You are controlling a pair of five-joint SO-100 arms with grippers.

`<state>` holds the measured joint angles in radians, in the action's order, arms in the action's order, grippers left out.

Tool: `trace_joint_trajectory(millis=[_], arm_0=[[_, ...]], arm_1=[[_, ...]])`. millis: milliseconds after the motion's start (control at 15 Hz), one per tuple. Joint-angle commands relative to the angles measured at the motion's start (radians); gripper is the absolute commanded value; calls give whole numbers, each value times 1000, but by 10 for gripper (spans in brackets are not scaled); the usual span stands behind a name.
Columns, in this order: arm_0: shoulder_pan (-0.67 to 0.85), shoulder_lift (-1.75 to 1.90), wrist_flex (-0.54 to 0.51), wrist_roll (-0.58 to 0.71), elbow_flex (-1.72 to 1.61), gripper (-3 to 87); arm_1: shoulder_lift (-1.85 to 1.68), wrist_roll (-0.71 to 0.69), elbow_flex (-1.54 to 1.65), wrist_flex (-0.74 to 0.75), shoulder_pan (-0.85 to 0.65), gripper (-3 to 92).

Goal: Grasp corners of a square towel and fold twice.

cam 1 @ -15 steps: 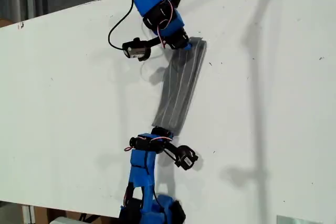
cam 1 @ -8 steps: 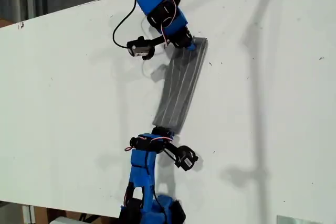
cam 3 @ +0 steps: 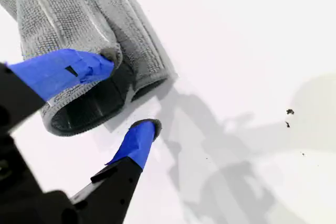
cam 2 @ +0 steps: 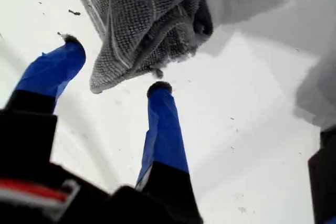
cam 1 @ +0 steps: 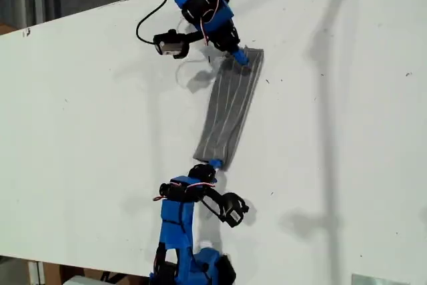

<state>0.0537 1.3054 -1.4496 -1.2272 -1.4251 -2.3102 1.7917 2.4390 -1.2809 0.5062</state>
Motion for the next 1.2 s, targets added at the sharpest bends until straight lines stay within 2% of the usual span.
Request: trace_joint_trajectory(millis=[0, 133, 333, 400, 667, 867, 933, 1000, 1067, 1133], arm_0=[[20, 155, 14, -5, -69, 224], [49, 356, 31, -20, -261, 224], [81, 739, 184, -61, -649, 221], [75, 787, 207, -77, -712, 220], [48, 859, 296, -118, -857, 220], [48, 1120, 374, -179, -1120, 217], [44, 1223, 373, -207, -1193, 216], [37, 1285, 364, -233, -1241, 215], [31, 1304, 362, -252, -1272, 215], [31, 1316, 368, -259, -1301, 215]], arm_1=[[-150, 32, 9, -69, 21, 274], [-204, 52, 48, -63, 41, 277], [-167, 61, 150, 97, 46, 283], [-127, 78, 184, 138, 44, 289], [192, 81, 166, 296, 25, 296], [391, 58, 123, 419, 18, 280], [428, 6, 110, 486, 2, 271], [471, -35, 97, 554, -17, 253], [515, -52, 80, 588, -32, 195], [549, -57, 66, 612, -41, 68]])
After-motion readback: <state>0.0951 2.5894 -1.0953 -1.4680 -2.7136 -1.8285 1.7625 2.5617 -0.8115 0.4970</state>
